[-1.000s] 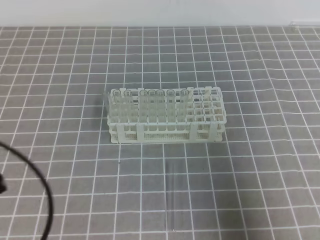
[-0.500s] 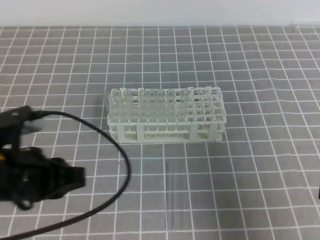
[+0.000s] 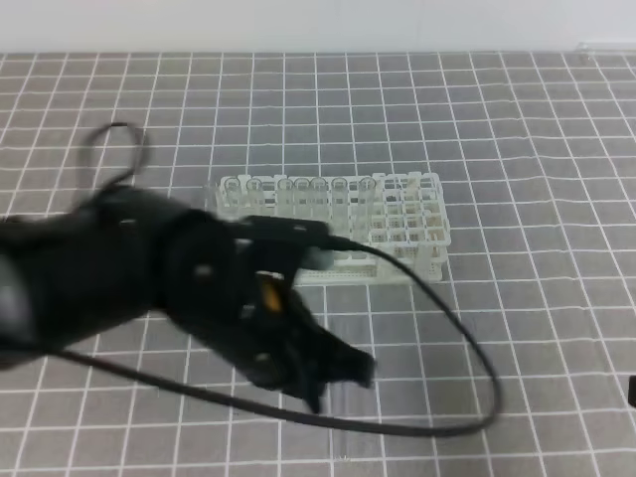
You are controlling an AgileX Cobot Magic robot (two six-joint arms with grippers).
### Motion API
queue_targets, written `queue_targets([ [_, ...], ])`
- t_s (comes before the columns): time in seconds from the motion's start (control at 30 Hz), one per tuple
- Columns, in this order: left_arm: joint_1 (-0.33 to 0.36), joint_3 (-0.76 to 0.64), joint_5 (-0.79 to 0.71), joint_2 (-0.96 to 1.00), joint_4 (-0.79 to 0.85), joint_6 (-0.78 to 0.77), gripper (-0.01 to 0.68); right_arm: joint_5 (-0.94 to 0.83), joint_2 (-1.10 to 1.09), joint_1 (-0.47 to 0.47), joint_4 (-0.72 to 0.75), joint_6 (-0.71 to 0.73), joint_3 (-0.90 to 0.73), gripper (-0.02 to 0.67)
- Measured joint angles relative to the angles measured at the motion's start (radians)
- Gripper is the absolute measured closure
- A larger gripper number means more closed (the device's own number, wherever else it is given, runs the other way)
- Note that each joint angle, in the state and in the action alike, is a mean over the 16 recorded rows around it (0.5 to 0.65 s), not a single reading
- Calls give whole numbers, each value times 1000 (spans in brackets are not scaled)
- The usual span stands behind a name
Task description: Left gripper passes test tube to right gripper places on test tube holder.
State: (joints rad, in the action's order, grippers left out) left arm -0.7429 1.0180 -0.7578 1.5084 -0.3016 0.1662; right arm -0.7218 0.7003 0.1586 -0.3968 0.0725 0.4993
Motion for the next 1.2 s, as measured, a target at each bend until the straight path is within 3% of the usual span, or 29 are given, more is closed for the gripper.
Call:
queue_targets([
  [0.2, -116, 157, -105, 134, 70, 81, 673, -15, 1, 0, -1, 0, 0, 651],
  [0.4, -172, 252, -180, 207, 88, 98, 673, -29, 1, 0, -1, 4, 0, 651],
  [0.83, -189, 285, -206, 240, 144, 60, 649, -40, 1, 0, -3, 14, 0, 651],
  [1.2, -190, 284, -201, 311, 189, 170, 633, -40, 1, 0, -5, 15, 0, 651],
])
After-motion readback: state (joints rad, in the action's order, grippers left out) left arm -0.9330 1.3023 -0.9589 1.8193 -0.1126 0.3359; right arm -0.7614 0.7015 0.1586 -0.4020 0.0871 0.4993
